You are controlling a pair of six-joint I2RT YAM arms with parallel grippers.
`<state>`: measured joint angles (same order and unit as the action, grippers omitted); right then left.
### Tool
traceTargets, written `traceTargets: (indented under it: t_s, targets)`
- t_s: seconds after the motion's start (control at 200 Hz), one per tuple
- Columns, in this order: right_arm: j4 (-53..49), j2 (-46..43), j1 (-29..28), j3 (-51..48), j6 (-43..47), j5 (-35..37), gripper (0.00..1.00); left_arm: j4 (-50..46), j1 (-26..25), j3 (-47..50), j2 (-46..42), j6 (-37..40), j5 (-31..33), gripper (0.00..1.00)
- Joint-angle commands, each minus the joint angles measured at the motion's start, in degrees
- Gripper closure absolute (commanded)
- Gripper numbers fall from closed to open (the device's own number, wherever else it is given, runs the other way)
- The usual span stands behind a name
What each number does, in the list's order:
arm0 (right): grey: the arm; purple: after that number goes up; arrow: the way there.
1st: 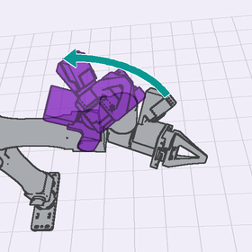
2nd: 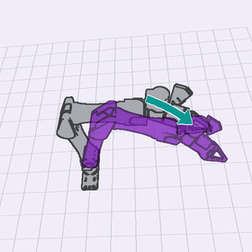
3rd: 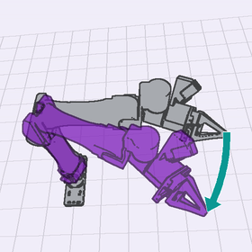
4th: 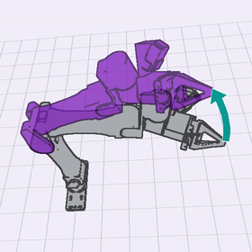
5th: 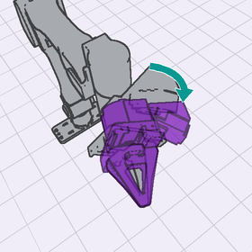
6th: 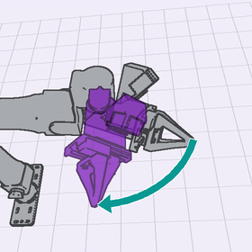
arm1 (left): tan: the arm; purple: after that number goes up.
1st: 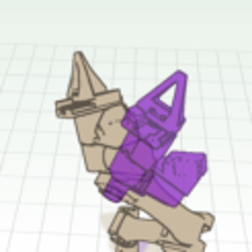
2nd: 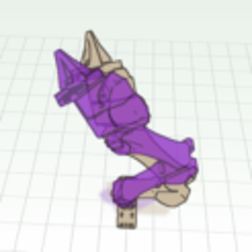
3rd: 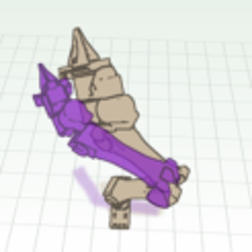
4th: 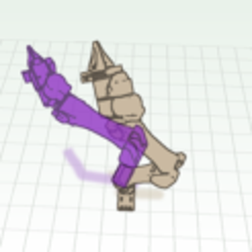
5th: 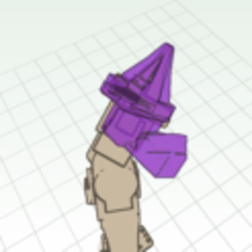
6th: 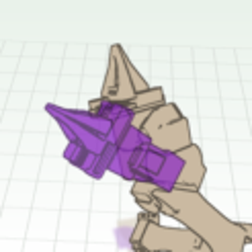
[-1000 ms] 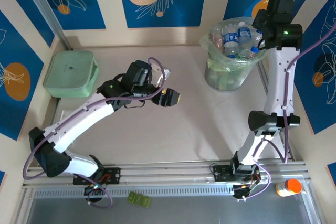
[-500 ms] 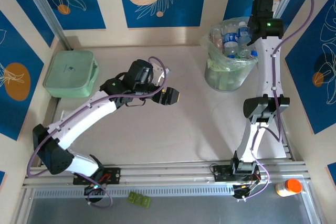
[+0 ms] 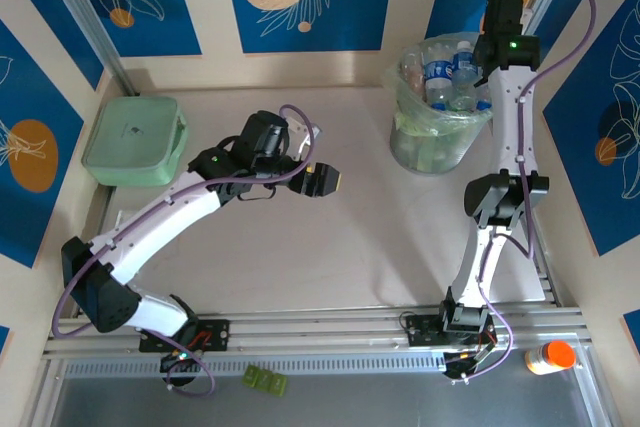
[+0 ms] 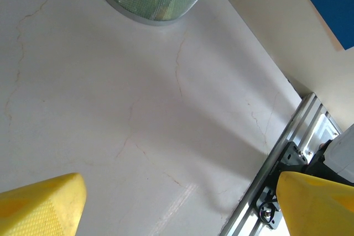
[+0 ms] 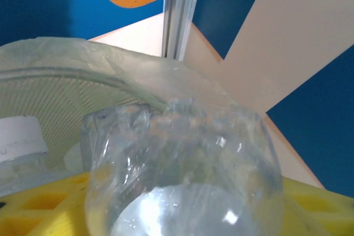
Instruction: Put the plastic bottles in the bin
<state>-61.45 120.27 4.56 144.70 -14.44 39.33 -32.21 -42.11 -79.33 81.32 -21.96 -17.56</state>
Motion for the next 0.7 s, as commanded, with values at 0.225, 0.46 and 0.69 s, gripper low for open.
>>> traceTargets:
  t_s: [0.225, 0.46, 0.69]
  targets:
    - [0.4, 1.5, 2.1, -3.0, -5.8, -8.8, 0.26, 1.2, 0.6, -0.6, 0.1, 0.4, -1.3, 0.11]
    - [0.4, -1.4, 1.7, -2.3, -5.0, -10.1, 0.17, 1.2, 0.7, -1.0, -0.6, 0.5, -0.8, 0.11]
    - [0.7, -5.8, 2.4, -3.8, -4.3, -11.1, 0.15, 2.3, 0.7, 0.7, -2.3, 0.7, 0.2, 0.11]
